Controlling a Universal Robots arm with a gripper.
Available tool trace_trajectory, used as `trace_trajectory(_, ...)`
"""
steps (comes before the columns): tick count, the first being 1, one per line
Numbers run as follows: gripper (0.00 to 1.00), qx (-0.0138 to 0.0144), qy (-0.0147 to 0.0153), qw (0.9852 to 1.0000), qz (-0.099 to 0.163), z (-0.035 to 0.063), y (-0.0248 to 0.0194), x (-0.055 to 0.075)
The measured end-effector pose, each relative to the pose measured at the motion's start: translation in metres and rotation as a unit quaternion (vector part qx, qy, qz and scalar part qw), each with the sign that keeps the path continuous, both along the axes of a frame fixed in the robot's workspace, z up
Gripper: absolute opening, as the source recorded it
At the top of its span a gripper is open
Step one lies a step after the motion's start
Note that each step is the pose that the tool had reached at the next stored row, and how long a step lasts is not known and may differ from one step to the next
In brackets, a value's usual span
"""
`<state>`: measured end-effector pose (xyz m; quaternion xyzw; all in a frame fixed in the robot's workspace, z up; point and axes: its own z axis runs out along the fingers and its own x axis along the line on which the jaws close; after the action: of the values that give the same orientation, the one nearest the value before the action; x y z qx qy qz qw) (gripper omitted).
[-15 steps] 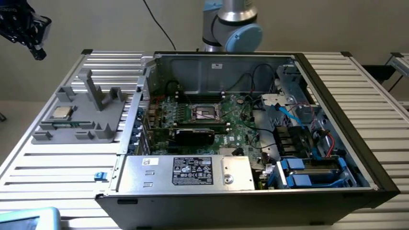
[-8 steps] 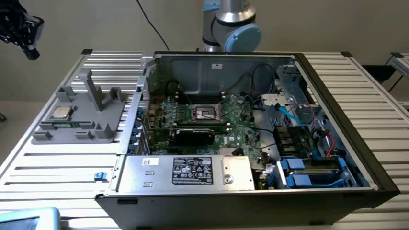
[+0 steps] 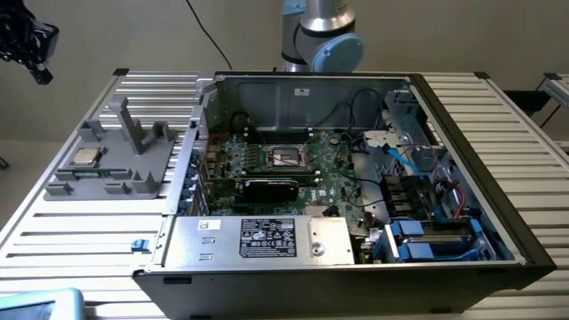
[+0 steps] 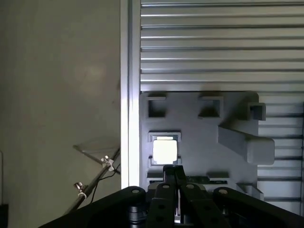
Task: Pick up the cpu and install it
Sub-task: 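Reach for the cpu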
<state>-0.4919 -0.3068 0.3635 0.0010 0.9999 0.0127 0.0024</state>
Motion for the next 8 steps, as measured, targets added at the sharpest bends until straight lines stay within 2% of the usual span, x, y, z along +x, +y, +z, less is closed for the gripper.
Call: trace_trajectory(8, 0.12, 0.0000, 0.0000, 1.0000, 0.000, 0.0000, 0.0000, -0.0001)
